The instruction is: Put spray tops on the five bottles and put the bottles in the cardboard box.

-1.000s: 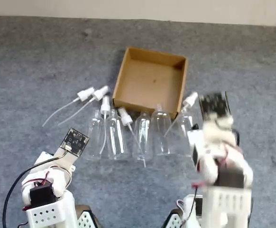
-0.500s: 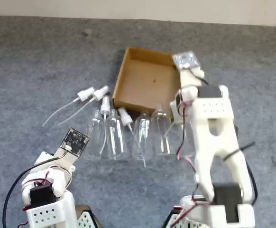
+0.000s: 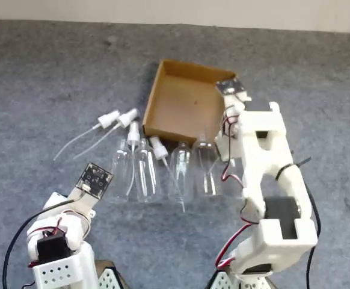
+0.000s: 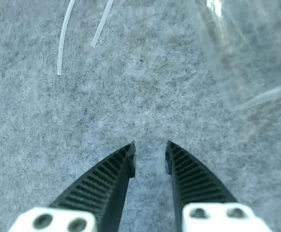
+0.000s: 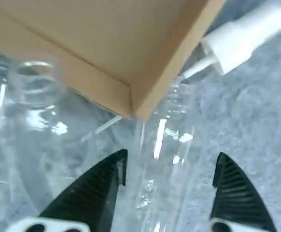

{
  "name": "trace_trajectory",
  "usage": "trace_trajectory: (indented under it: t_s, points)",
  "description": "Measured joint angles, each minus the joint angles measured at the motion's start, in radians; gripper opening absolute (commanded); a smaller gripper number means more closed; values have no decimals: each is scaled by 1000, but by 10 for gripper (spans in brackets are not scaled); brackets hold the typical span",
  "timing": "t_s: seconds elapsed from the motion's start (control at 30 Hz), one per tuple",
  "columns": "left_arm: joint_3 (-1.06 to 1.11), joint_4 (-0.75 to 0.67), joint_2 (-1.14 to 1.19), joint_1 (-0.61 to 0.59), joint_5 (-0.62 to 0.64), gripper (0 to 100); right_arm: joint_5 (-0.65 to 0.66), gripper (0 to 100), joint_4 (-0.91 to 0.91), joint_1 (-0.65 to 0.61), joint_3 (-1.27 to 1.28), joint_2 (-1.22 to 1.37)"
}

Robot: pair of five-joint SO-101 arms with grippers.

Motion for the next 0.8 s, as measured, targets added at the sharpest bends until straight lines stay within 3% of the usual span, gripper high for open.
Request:
trace_trajectory:
  t_s: [0.1,0.4,0.5,0.8]
  points:
    - [0,0,0,0,0,74,21,235,-2,14,0,35]
    - [0,0,0,0,0,74,28,59,-60,127,-3,98]
    - [0,0,0,0,0,74,43,44,-58,218,-3,98]
    - [0,0,0,0,0,74,285,44,20,548,-5,98]
